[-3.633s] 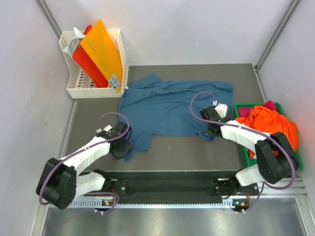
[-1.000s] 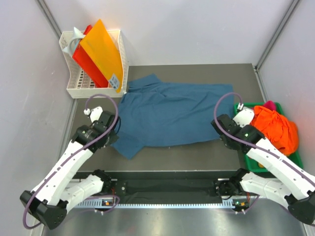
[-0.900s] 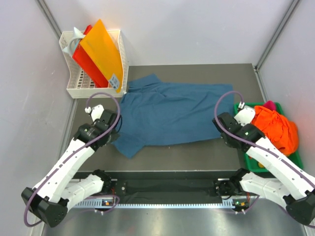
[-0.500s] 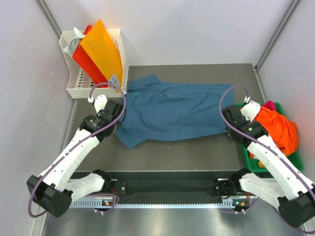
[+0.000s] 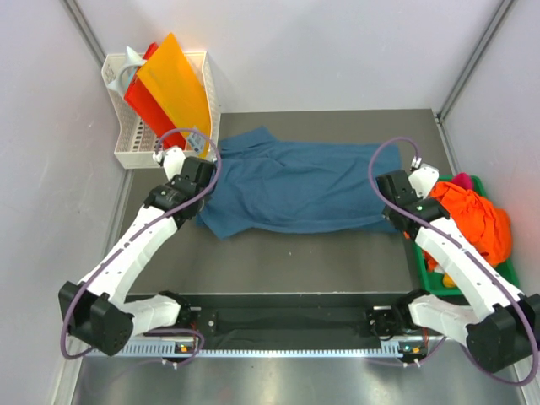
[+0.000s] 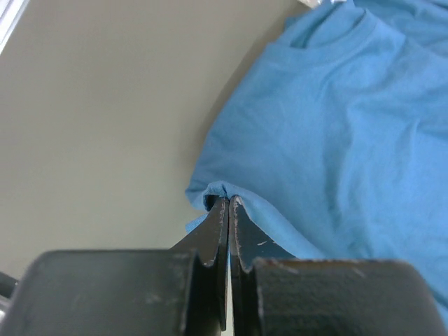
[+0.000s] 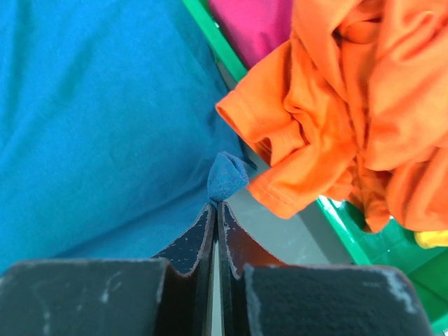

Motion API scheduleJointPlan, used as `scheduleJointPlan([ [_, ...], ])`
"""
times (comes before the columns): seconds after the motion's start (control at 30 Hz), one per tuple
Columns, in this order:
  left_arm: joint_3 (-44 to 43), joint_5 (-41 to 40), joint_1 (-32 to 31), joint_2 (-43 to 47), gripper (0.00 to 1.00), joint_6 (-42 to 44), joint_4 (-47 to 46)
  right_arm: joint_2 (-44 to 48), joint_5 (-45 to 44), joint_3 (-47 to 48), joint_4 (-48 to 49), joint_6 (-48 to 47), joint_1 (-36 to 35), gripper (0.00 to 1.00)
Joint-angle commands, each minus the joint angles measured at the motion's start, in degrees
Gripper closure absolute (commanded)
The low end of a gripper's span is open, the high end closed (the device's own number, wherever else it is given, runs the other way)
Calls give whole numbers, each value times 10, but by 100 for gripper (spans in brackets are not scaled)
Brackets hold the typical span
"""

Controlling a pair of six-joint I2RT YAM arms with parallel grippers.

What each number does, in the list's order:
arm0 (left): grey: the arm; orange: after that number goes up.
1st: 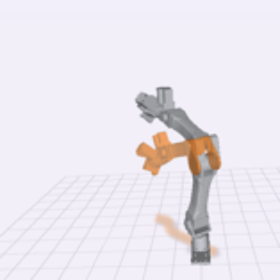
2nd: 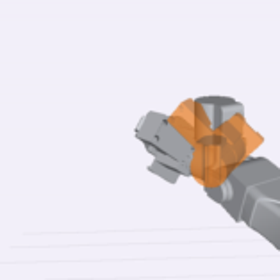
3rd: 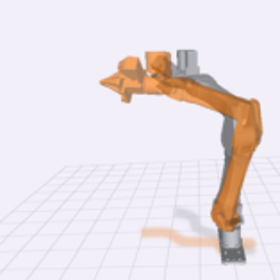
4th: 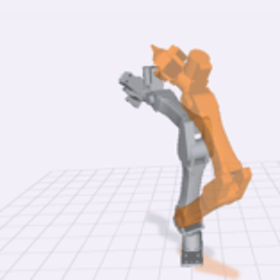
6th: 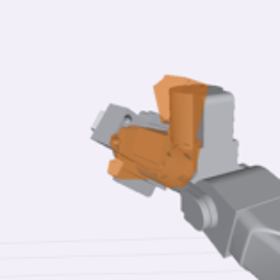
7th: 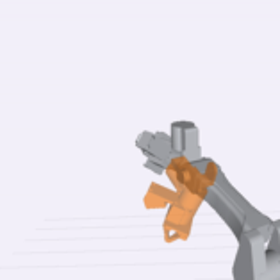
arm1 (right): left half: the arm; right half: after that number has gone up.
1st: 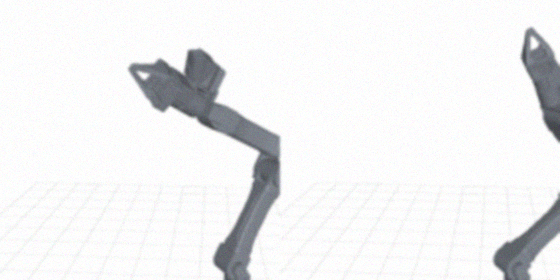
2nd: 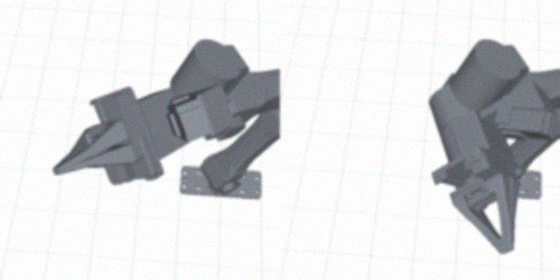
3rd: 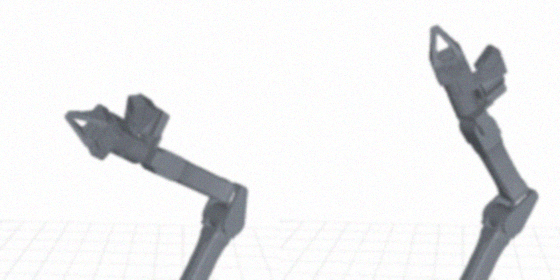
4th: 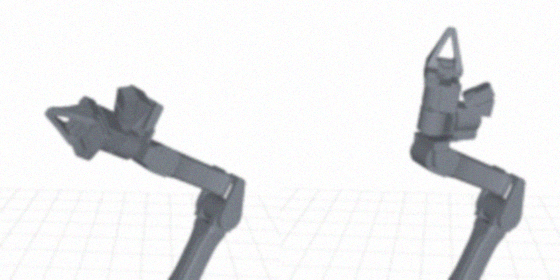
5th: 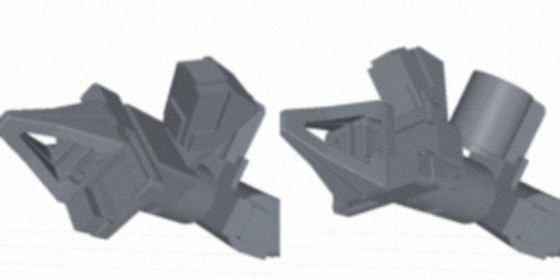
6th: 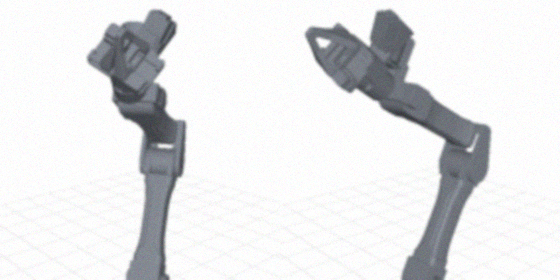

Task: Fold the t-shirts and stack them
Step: Fold the flattened tshirt in 1/3 of the way

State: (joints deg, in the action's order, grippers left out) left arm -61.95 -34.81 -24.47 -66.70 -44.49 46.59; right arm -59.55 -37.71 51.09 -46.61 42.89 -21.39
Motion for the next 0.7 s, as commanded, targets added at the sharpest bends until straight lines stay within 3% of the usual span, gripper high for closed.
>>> scheduleJointPlan([
  [0.0, -33, -7, 28, -23, 100, 26, -66, -24, 6, 8, 44, -14, 15, 100],
  [0.17, -65, 4, 57, -63, 100, 41, -103, -48, 16, 14, 67, -31, 36, 100],
  [0.67, -165, 1, 63, -216, 100, 50, -145, -115, 55, -10, 126, -54, 95, 100],
])
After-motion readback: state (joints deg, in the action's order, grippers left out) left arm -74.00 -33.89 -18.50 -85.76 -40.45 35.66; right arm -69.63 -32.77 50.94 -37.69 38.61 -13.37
